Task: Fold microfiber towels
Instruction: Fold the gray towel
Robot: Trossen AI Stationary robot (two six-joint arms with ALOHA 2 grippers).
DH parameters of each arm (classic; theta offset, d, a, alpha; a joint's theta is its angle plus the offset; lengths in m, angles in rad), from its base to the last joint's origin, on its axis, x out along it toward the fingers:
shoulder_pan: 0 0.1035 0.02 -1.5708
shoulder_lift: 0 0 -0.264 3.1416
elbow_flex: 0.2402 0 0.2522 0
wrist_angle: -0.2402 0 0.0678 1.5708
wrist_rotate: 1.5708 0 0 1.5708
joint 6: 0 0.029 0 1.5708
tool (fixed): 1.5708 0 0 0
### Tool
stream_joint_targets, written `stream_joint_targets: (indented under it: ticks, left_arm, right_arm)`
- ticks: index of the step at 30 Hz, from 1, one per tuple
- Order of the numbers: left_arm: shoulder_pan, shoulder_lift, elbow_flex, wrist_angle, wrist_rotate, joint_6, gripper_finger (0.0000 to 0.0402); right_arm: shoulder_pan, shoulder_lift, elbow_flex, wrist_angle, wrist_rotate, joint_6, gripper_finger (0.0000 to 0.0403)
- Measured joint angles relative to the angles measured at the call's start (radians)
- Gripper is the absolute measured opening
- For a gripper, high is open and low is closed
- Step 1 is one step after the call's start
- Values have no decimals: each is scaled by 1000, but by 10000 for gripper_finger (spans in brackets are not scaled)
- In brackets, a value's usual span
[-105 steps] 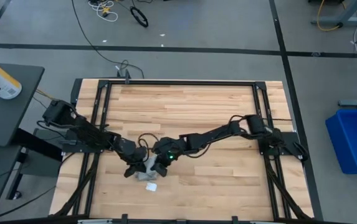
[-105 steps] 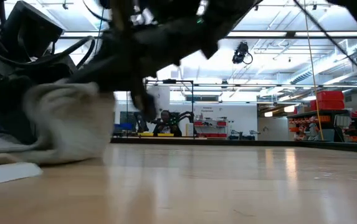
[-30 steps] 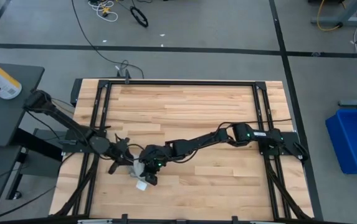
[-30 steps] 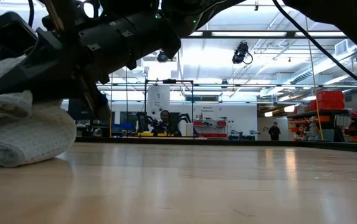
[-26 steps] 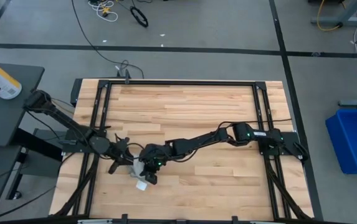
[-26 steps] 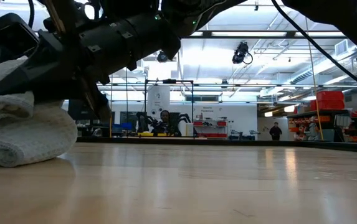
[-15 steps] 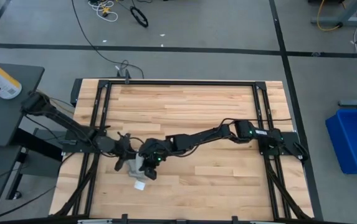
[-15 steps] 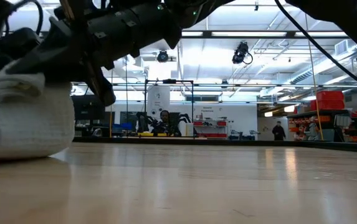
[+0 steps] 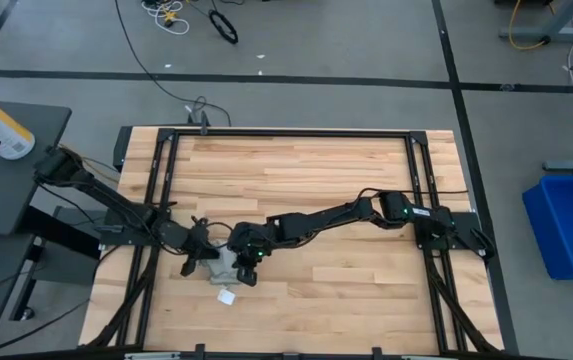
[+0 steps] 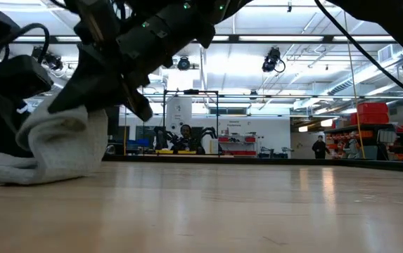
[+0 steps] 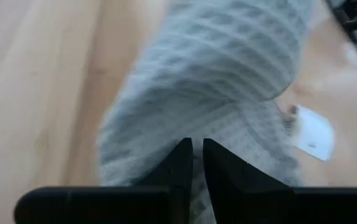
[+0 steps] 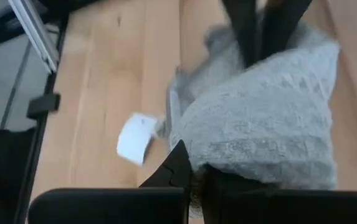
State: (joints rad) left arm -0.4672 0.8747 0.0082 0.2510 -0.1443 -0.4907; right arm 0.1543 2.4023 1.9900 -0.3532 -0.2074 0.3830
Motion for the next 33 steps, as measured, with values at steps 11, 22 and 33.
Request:
stream_joint_targets:
  ticks: [11, 22, 33]
  left_arm:
    - [-113, -95, 0, 169, 60, 69, 42]
    - [-150, -268, 0, 20, -31, 51, 26]
    - [-150, -281, 0, -36, -19, 19, 10]
  right_arm:
    - [-16, -20, 0, -83, 24, -45, 11]
    - [-45, -82, -176, -75, 51, -43, 11]
    - [-78, -325, -538, 186, 51, -8, 11]
